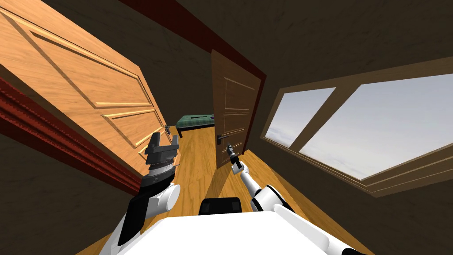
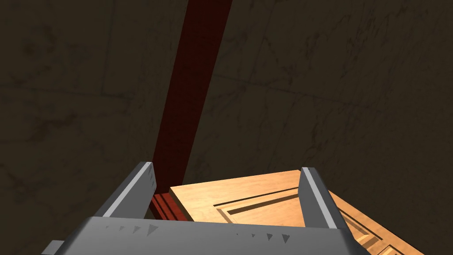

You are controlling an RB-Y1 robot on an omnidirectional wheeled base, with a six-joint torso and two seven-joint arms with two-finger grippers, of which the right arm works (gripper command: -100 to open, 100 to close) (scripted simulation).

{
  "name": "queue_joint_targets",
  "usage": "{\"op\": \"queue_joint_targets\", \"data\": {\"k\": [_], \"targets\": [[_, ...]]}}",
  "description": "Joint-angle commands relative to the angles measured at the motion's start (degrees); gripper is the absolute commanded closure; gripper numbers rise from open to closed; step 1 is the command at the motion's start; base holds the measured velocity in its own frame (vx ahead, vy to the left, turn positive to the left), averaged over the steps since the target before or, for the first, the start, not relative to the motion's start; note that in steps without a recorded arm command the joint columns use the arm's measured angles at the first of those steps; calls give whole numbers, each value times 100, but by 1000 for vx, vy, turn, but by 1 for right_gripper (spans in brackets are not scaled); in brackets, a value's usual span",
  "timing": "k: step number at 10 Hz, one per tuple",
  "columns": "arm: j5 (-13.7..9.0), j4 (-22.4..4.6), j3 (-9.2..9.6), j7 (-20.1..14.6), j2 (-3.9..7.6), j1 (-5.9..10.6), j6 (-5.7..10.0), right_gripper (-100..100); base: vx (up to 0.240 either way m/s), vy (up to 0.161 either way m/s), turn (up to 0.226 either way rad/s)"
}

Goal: Push the door open

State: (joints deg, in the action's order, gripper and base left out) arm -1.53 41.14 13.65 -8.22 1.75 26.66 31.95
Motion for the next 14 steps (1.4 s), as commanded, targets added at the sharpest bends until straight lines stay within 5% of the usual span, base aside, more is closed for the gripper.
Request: {"op": "queue_joint_targets", "data": {"k": [1,5,11,12,13,14], "targets": [[16,-186,56,-31,-42,113,-41,-100,92,-118,67],[41,-793,163,-94,-181,492,-59,-100,84,-86,52],[62,-1300,252,-146,-336,810,-75,-100,53,-70,33],[60,-1228,245,-146,-307,773,-83,-100,23,-25,10],[55,-1245,227,-139,-125,775,-76,-100,112,52,32],[55,-1245,227,-139,-125,775,-76,-100,132,60,10]]}}
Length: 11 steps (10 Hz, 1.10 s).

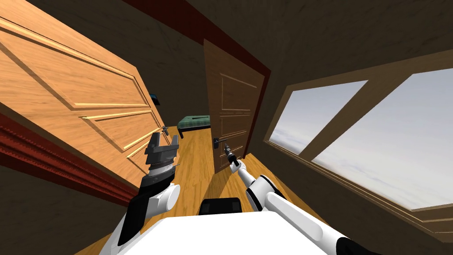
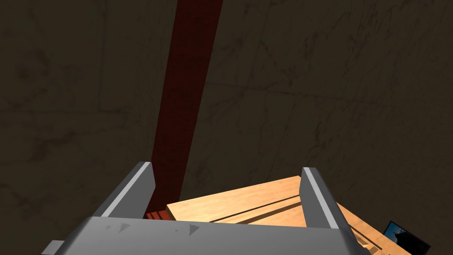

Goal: Push the door open

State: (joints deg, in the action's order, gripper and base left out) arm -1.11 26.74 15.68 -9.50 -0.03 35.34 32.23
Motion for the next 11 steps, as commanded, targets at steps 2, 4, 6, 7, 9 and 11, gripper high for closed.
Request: {"op": "queue_joint_targets", "data": {"k": [2,4,6,7,9,11], "targets": [[7,188,0,5,147,-99,-98,-100,114,48,19],[1,182,-20,18,153,-105,-92,-100,164,77,22],[-6,176,-45,33,73,-111,-84,-100,192,90,28],[-8,173,-55,39,9,-114,-81,-100,196,89,14],[-19,87,-86,70,-88,-62,-67,-100,126,62,16],[-19,87,-86,70,-88,-62,-67,100,-14,-9,1]]}}
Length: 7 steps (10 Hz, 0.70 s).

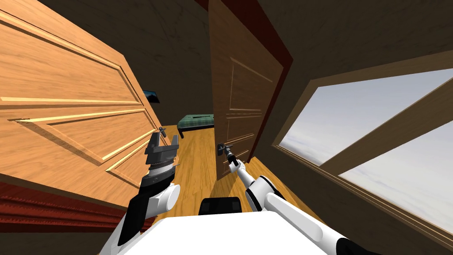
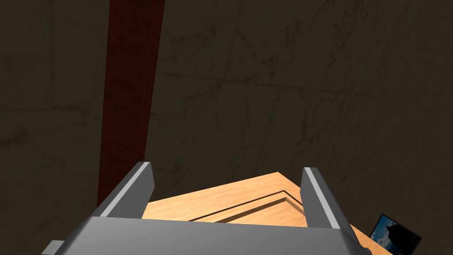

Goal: Push the door open

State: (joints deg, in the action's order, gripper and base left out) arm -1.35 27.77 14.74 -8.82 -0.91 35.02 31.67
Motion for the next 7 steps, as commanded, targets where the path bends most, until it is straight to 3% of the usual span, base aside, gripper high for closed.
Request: {"op": "queue_joint_targets", "data": {"k": [1,4,5,7], "targets": [[5,-16,8,2,0,-30,-11,100,-11,-11,18],[5,-16,8,2,0,-30,-11,100,0,0,0],[-29,1,-78,37,99,-3,-14,100,87,80,-12],[-37,0,-101,48,123,-5,-15,100,97,111,-47]]}}
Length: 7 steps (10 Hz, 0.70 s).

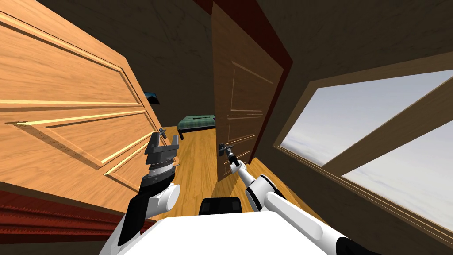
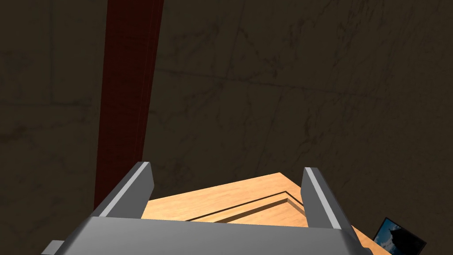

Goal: Push the door open

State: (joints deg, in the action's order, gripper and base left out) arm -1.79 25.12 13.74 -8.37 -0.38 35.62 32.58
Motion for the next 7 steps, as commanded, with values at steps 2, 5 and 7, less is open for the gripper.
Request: {"op": "queue_joint_targets", "data": {"k": [2,5,7], "targets": [[7,265,-2,2,70,-65,-106,100,26,19,6],[-42,260,-133,64,194,-76,-114,100,74,84,-39],[-54,202,-164,78,220,-78,-116,100,98,100,-27]]}}
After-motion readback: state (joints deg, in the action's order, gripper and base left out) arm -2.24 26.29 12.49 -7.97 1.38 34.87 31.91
